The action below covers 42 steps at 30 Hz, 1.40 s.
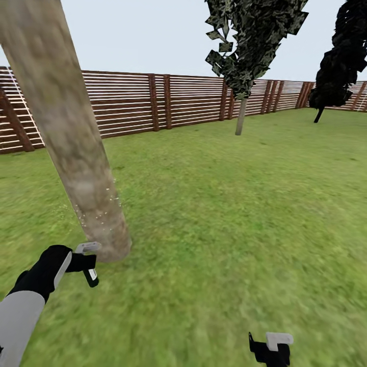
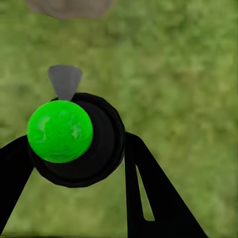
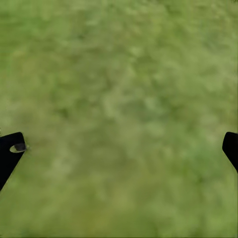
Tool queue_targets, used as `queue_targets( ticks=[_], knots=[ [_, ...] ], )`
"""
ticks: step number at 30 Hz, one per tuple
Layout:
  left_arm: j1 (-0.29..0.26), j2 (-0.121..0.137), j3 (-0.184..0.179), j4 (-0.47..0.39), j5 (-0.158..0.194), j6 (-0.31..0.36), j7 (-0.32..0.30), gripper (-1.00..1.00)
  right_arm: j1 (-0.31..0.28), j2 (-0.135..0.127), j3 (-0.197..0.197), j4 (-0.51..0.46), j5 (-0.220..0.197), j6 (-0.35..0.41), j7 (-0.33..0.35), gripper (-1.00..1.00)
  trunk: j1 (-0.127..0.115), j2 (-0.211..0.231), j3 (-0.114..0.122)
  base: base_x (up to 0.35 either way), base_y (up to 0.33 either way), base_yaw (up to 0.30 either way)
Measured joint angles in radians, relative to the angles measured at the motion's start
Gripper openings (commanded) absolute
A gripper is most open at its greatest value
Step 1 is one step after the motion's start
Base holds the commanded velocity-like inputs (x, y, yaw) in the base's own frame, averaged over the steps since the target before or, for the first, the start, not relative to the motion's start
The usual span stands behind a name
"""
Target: In the garden, pick up the pesticide atomizer on the floor and spray pesticide onto both trees until each tree trunk is fully covered.
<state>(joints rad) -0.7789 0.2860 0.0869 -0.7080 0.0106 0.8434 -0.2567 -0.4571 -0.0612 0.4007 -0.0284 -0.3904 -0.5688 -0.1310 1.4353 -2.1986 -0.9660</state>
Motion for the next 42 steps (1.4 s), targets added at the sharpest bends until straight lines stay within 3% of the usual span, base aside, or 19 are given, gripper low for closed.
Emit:
queue_targets(
  ticks=[7,10,12,17,32,42],
  knots=[
    [-0.014,-0.008,0.001,0.004,0.007,0.005,-0.002,-1.00,0.000,0.000,0.000,0.000,-0.001,0.001,0.000,1.00,0.000,0.000,0.000,0.002,-0.001,0.277],
    [-0.033,-0.011,-0.006,-0.012,0.008,0.109,-0.003,-1.00,0.000,0.000,0.000,0.000,-0.001,0.001,0.000,1.00,0.000,0.000,0.000,0.000,0.000,0.239],
    [-0.042,-0.015,-0.008,-0.035,0.004,0.134,-0.003,-1.00,0.000,0.000,0.000,0.000,-0.001,0.001,0.000,1.00,0.000,0.000,0.000,0.071,-0.026,0.061],
    [-0.046,-0.017,-0.030,-0.058,-0.003,0.141,-0.001,-1.00,0.000,-0.002,-0.001,0.001,-0.001,0.000,0.000,1.00,0.000,0.000,0.000,0.208,-0.166,0.006],
    [-0.045,-0.009,-0.031,-0.059,-0.020,0.145,0.001,-1.00,0.000,-0.002,-0.001,0.000,-0.001,0.000,0.000,1.00,0.000,0.000,0.000,0.066,-0.268,0.004],
    [-0.046,-0.002,-0.029,-0.059,-0.025,0.146,0.002,-1.00,0.000,-0.002,0.000,0.000,-0.001,0.000,0.000,1.00,0.000,0.000,0.000,0.119,-0.237,0.153]
  ],
)
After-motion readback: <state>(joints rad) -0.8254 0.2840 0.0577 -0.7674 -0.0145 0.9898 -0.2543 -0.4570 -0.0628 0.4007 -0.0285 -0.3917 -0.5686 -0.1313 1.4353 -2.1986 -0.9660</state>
